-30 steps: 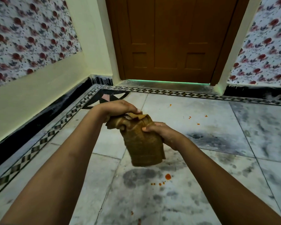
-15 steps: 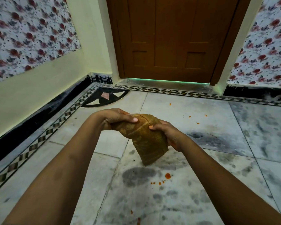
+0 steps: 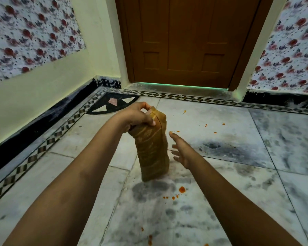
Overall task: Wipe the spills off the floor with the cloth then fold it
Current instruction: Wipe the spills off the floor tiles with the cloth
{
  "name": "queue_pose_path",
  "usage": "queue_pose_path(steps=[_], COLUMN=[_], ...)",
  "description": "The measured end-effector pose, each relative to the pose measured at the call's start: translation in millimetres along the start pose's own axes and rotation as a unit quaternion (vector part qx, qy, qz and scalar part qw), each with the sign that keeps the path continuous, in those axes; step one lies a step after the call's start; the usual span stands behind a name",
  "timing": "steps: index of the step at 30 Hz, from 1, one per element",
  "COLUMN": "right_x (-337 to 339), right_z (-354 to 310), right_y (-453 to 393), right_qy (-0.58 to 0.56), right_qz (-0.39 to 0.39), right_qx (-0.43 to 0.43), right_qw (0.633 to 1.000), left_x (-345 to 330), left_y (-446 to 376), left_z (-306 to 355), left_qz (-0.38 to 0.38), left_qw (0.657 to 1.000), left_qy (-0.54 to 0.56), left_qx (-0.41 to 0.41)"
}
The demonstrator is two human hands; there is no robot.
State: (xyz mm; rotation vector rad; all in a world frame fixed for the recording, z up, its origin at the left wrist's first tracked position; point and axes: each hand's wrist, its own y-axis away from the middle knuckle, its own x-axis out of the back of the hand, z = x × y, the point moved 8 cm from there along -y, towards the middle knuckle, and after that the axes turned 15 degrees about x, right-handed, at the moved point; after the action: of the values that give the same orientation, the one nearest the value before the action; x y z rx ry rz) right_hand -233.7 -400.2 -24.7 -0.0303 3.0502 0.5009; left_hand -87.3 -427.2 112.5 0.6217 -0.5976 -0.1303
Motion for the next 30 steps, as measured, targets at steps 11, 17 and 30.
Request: queue_pose_path(steps=[11, 17, 30], right_x=[-45, -34, -36], right_z=[-2, -26, -41], right_y=[4, 5, 16], right_qy=[-0.377, -0.474, -0.357], right_qz=[-0.022, -0.024, -0.09], right_qx=[-0.02, 0.054, 0.072], right_qw=[0.926, 0.878, 0.927], left_x=[-41, -25, -8], left_y=[41, 28, -13], left_z=[50, 37, -29], left_qz=[-0.104, -0.08, 0.006], left_qw=[0.983, 0.979, 0.999], left_qy=[0.056, 0.152, 0.028], left_qx=[-0.138, -0.108, -0.039])
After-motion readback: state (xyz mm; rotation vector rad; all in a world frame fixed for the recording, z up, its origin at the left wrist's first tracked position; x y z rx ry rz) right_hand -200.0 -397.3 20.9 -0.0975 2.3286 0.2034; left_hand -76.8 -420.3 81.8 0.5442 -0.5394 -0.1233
